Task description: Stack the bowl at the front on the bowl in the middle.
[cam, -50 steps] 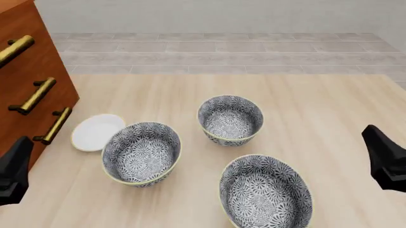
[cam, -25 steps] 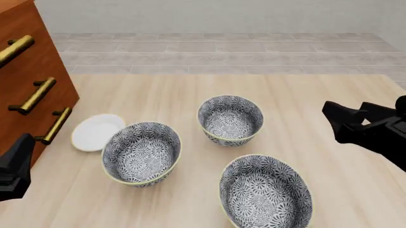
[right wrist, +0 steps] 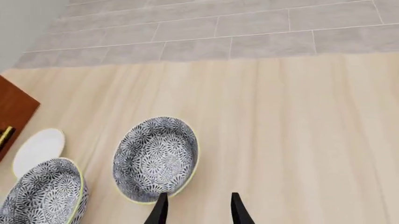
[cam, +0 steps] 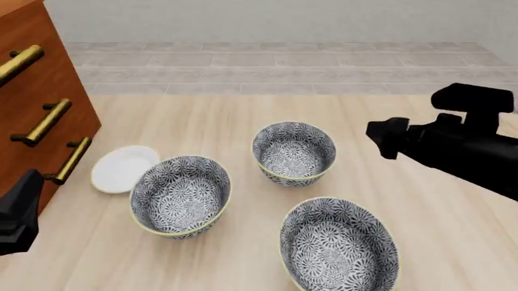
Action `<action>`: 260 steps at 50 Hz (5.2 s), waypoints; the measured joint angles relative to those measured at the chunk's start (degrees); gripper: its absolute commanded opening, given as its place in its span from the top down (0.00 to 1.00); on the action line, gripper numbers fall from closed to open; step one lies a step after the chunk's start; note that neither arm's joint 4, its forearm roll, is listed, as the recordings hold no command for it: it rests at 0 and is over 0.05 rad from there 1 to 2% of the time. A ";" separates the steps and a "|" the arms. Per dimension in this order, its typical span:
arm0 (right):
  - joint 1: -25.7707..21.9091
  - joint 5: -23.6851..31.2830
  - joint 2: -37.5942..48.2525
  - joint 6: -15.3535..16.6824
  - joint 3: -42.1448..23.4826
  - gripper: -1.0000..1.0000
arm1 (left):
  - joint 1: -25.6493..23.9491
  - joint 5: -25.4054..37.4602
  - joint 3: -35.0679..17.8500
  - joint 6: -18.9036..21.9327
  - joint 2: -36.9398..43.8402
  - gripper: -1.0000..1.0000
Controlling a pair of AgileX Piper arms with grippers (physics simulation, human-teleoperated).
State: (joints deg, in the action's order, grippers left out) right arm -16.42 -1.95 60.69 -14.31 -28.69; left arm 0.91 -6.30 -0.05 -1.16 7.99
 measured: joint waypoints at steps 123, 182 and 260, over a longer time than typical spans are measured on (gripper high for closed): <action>-4.43 -8.29 45.06 -3.98 -18.29 1.00 | 1.78 -14.34 -1.24 -0.28 15.85 0.00; -8.47 4.11 23.53 -5.77 -21.65 1.00 | 2.06 3.53 -1.61 -1.50 -4.84 0.00; -31.57 10.39 40.63 -6.97 -44.89 1.00 | 2.61 5.90 -4.18 -3.40 -6.27 0.00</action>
State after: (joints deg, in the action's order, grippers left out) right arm -47.99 8.45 101.32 -21.28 -73.59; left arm 3.52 -0.40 -4.23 -4.56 1.72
